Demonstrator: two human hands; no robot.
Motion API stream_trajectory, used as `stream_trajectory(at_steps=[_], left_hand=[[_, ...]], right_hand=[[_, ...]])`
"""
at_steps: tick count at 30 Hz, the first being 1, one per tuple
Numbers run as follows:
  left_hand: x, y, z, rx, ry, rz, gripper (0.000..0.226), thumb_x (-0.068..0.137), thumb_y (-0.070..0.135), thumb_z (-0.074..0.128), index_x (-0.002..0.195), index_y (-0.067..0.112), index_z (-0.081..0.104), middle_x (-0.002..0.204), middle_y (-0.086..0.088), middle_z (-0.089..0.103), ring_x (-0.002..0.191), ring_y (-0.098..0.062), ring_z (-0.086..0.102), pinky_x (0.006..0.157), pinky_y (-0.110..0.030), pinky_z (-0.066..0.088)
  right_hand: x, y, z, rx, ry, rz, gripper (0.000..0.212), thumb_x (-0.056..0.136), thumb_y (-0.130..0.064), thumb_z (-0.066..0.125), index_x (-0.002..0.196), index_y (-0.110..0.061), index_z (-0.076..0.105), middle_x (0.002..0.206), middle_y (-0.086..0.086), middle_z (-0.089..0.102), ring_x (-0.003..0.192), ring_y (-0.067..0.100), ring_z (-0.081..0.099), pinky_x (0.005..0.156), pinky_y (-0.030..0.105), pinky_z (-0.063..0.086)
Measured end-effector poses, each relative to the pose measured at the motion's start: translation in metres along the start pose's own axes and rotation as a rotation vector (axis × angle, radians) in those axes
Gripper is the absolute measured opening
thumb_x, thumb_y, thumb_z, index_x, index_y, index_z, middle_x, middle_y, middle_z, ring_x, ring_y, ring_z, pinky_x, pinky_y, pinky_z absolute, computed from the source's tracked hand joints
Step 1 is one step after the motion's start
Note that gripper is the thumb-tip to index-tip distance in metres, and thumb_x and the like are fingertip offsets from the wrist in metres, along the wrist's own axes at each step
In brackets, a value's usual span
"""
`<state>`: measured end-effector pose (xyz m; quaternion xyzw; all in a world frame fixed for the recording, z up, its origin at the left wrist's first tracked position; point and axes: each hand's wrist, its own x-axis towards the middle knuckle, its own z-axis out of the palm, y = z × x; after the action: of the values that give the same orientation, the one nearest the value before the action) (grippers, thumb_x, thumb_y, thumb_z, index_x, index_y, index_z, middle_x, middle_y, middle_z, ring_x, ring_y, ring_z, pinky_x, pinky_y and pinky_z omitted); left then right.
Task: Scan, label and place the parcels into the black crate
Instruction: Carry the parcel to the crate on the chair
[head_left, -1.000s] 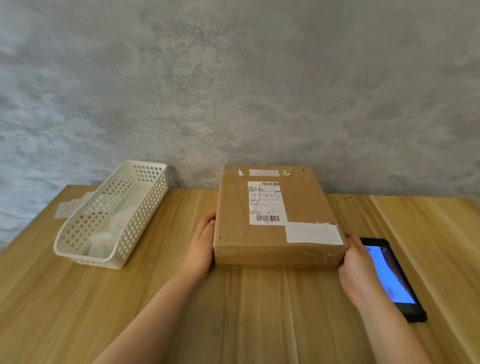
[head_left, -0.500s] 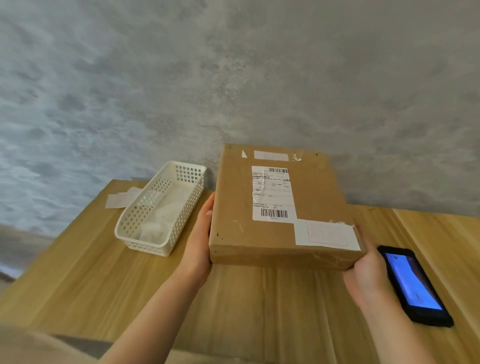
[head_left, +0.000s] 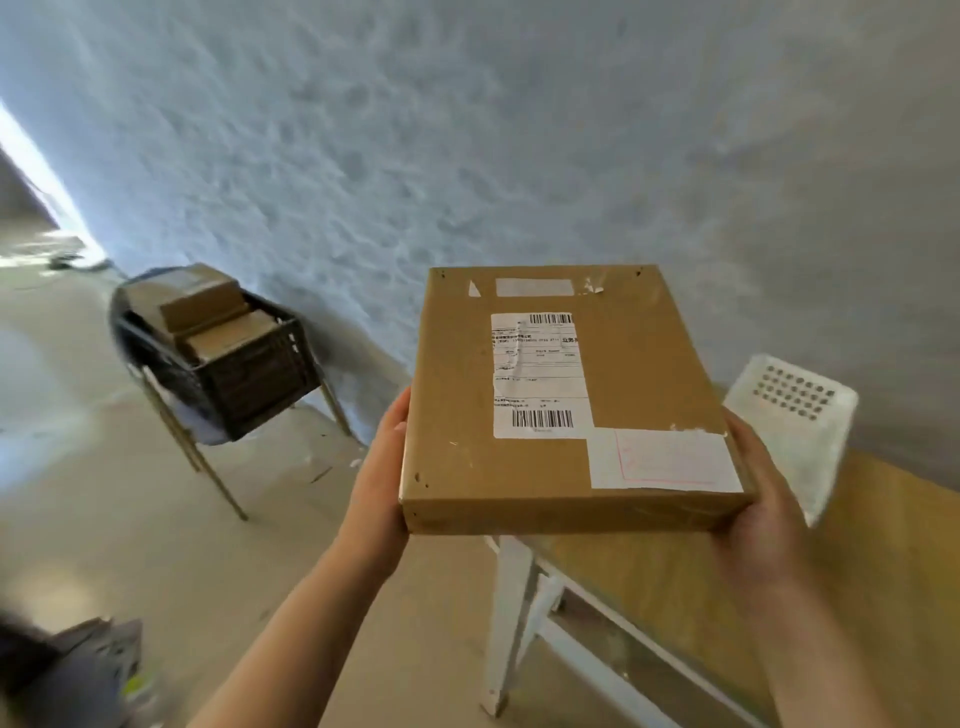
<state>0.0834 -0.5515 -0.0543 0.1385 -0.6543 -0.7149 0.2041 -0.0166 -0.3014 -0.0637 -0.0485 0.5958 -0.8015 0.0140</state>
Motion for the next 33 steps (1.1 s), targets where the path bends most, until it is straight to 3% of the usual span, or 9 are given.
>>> stream_trajectory(at_steps=[4, 7, 9, 12, 14, 17, 19, 26, 33], left_hand=[[0.001, 0.000, -0.108, -0.005, 0.182, -0.021, 0.035, 0.102, 0.006, 0.046, 0.118, 0.034, 0.059, 0.088, 0.022, 0.074, 0.080, 0.000, 0.071, 0.063, -0.014, 0.054], [0.008, -0.010, -0.179, -0.038, 0.320, -0.097, 0.034, 0.101, 0.006, 0.048, 0.122, 0.030, 0.059, 0.089, 0.016, 0.075, 0.076, -0.006, 0.073, 0.058, -0.017, 0.055], [0.014, -0.020, -0.222, -0.032, 0.392, -0.125, 0.035, 0.101, 0.006, 0.047, 0.122, 0.032, 0.059, 0.093, 0.013, 0.075, 0.081, -0.010, 0.073, 0.061, -0.020, 0.056], [0.029, -0.039, -0.281, -0.029, 0.475, -0.195, 0.038, 0.101, 0.010, 0.047, 0.125, 0.037, 0.058, 0.103, 0.006, 0.075, 0.091, -0.014, 0.073, 0.067, -0.024, 0.057], [0.047, -0.056, -0.317, -0.027, 0.505, -0.231, 0.041, 0.100, 0.009, 0.046, 0.131, 0.034, 0.057, 0.111, 0.000, 0.074, 0.099, -0.020, 0.071, 0.076, -0.033, 0.058], [0.081, -0.074, -0.361, -0.027, 0.542, -0.261, 0.043, 0.099, 0.010, 0.046, 0.133, 0.035, 0.055, 0.118, 0.001, 0.071, 0.105, -0.021, 0.070, 0.090, -0.044, 0.056], [0.112, -0.085, -0.388, -0.040, 0.566, -0.269, 0.043, 0.100, 0.010, 0.046, 0.133, 0.037, 0.054, 0.118, 0.005, 0.071, 0.106, -0.018, 0.069, 0.091, -0.044, 0.056], [0.223, -0.107, -0.475, -0.041, 0.628, -0.354, 0.051, 0.097, 0.005, 0.046, 0.139, 0.032, 0.050, 0.122, 0.005, 0.070, 0.109, -0.022, 0.068, 0.098, -0.054, 0.052], [0.335, -0.130, -0.543, -0.022, 0.626, -0.320, 0.041, 0.102, 0.023, 0.047, 0.138, 0.042, 0.052, 0.129, 0.012, 0.066, 0.118, -0.013, 0.063, 0.100, -0.043, 0.050]], right_hand=[[-0.001, 0.052, 0.106, -0.044, -0.171, 0.072, 0.035, 0.090, -0.052, 0.048, 0.114, -0.038, 0.069, 0.117, -0.001, 0.072, 0.110, 0.021, 0.068, 0.084, 0.036, 0.060], [0.002, 0.088, 0.177, -0.095, -0.292, 0.135, 0.047, 0.076, -0.070, 0.056, 0.112, -0.044, 0.069, 0.118, -0.003, 0.071, 0.110, 0.018, 0.068, 0.085, 0.036, 0.060], [0.006, 0.114, 0.221, -0.138, -0.356, 0.156, 0.028, 0.096, -0.052, 0.047, 0.113, -0.042, 0.067, 0.114, -0.005, 0.073, 0.102, 0.012, 0.070, 0.072, 0.027, 0.060], [0.019, 0.153, 0.278, -0.195, -0.438, 0.194, 0.036, 0.105, -0.022, 0.036, 0.116, -0.039, 0.065, 0.110, -0.009, 0.074, 0.099, 0.011, 0.071, 0.074, 0.034, 0.055], [0.032, 0.177, 0.314, -0.247, -0.493, 0.210, 0.038, 0.105, -0.021, 0.036, 0.116, -0.040, 0.066, 0.109, -0.009, 0.074, 0.102, 0.012, 0.070, 0.082, 0.041, 0.054], [0.059, 0.210, 0.366, -0.294, -0.531, 0.235, 0.041, 0.105, -0.018, 0.034, 0.113, -0.044, 0.066, 0.107, -0.014, 0.074, 0.100, 0.006, 0.069, 0.082, 0.035, 0.052], [0.086, 0.235, 0.402, -0.319, -0.577, 0.259, 0.042, 0.105, -0.017, 0.034, 0.115, -0.043, 0.064, 0.107, -0.017, 0.073, 0.100, 0.003, 0.068, 0.079, 0.030, 0.051], [0.188, 0.301, 0.531, -0.436, -0.781, 0.333, 0.042, 0.103, -0.018, 0.034, 0.132, -0.037, 0.059, 0.121, -0.013, 0.069, 0.116, 0.011, 0.063, 0.097, 0.043, 0.051], [0.268, 0.371, 0.630, -0.459, -0.787, 0.426, 0.037, 0.104, -0.021, 0.042, 0.131, -0.042, 0.057, 0.125, -0.011, 0.067, 0.119, 0.012, 0.061, 0.099, 0.043, 0.050]])
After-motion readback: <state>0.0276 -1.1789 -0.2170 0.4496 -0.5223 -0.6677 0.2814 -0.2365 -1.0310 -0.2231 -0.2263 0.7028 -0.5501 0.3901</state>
